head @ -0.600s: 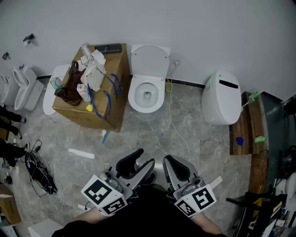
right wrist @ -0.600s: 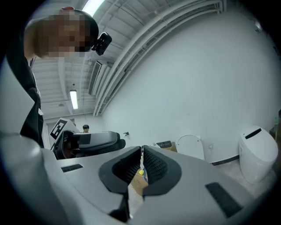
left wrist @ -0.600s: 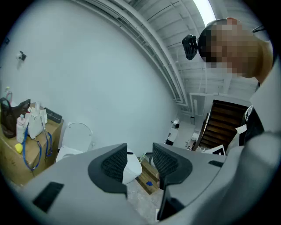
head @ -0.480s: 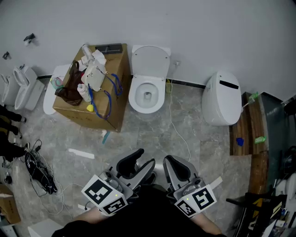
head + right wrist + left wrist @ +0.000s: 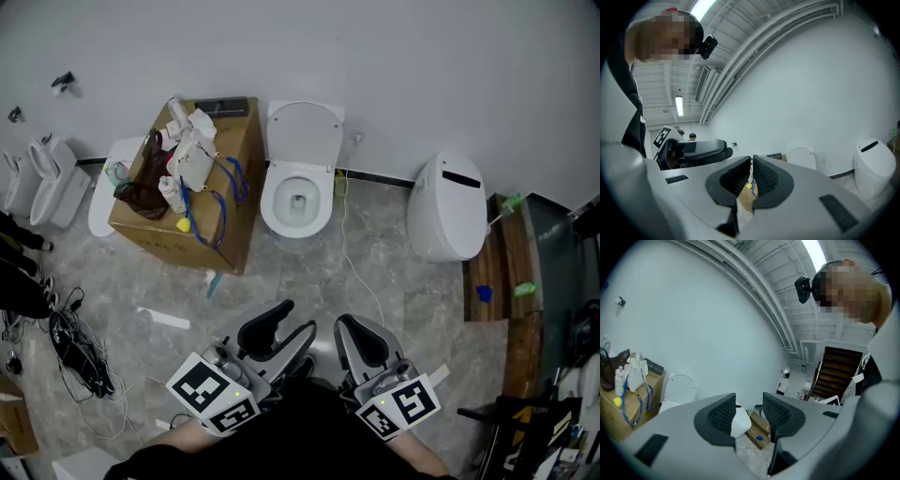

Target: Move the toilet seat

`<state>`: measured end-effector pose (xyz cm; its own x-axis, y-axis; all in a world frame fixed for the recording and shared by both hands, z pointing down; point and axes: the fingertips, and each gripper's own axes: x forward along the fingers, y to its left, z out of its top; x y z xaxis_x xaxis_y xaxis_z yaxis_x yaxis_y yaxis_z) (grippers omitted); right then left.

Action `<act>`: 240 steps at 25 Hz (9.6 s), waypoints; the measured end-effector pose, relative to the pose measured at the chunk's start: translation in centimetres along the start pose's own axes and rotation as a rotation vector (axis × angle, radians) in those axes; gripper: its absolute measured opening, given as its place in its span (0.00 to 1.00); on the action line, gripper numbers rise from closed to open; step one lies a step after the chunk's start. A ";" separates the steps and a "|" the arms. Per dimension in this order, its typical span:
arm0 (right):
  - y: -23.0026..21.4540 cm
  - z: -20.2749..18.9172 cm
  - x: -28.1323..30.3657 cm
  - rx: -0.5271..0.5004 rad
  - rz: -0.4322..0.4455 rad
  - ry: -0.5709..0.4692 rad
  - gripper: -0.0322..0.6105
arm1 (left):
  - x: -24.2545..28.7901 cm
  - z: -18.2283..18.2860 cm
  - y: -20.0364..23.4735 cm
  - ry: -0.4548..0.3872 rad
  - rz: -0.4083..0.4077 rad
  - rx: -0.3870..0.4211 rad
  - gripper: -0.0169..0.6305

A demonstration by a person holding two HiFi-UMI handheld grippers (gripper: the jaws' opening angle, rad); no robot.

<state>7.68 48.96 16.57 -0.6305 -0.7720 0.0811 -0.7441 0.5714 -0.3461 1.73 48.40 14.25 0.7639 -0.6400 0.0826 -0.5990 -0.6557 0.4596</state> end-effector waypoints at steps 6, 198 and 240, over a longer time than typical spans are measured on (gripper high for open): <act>-0.6 0.6 0.1 0.022 -0.018 -0.016 0.12 | -0.4 0.8 -0.1 -0.026 0.014 0.015 0.32; -45.5 -23.8 46.4 -0.035 -0.268 0.561 0.26 | 32.1 -17.6 66.3 0.659 0.422 0.239 0.37; -49.4 -16.0 54.8 -0.189 -0.430 0.436 0.35 | 36.6 -8.0 69.6 0.520 0.452 0.193 0.37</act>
<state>6.37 -17.07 53.12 -0.2696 -0.7819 0.5621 -0.9515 0.3062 -0.0304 -10.07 -17.48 56.38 0.4177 -0.6235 0.6609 -0.8791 -0.4612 0.1204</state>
